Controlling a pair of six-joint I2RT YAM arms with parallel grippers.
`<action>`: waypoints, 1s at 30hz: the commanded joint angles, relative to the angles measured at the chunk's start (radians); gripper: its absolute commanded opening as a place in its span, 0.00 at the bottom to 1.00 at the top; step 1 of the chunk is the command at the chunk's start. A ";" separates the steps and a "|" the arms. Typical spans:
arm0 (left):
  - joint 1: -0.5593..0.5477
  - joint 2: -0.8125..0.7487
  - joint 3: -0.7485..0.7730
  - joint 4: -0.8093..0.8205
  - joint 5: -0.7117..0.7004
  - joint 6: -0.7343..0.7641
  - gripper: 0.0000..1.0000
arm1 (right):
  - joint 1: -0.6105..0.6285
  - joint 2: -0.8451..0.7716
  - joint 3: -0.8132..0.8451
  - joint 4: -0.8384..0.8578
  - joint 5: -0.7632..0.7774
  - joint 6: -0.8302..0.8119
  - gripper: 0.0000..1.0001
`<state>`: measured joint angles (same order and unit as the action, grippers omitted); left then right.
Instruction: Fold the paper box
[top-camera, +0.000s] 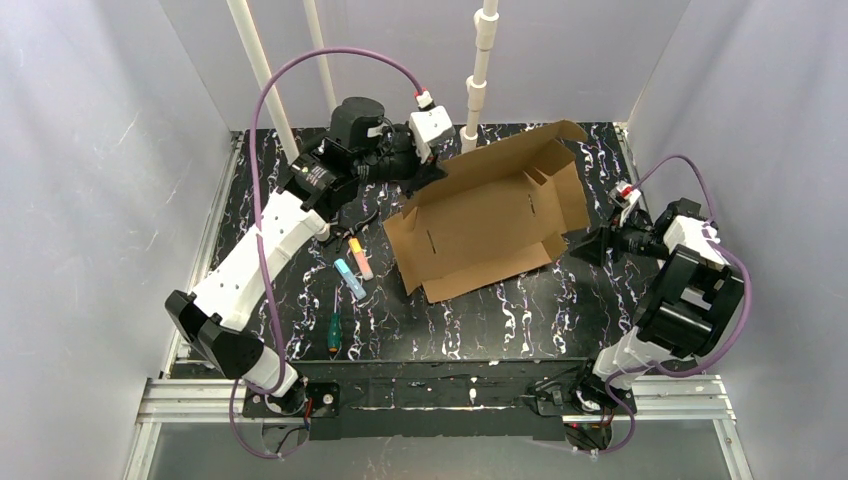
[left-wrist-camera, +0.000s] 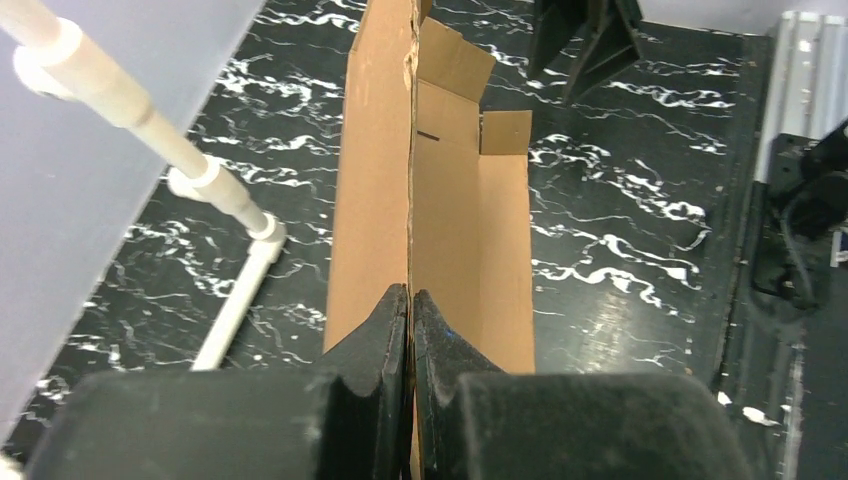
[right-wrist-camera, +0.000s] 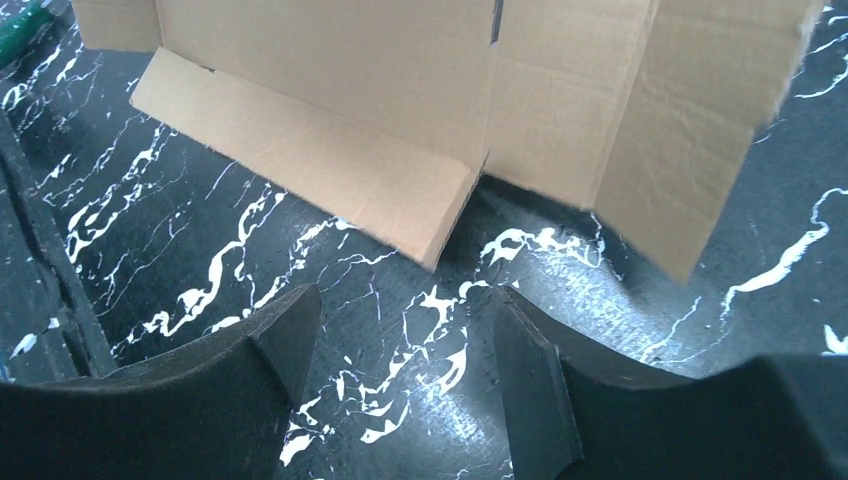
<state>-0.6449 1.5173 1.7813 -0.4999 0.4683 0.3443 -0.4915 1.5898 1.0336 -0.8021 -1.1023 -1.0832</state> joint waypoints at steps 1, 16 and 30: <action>-0.022 -0.010 -0.031 0.037 0.065 -0.085 0.00 | -0.007 0.034 0.048 -0.145 -0.015 -0.141 0.72; -0.022 0.009 -0.020 0.038 0.121 -0.259 0.00 | 0.005 0.022 0.072 -0.459 -0.122 -0.639 0.82; -0.022 0.023 -0.003 0.040 0.103 -0.272 0.00 | 0.070 0.088 0.168 -0.617 -0.250 -0.807 0.56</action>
<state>-0.6643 1.5429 1.7439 -0.4938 0.5602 0.0814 -0.4389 1.6470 1.1805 -1.3682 -1.2900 -1.8198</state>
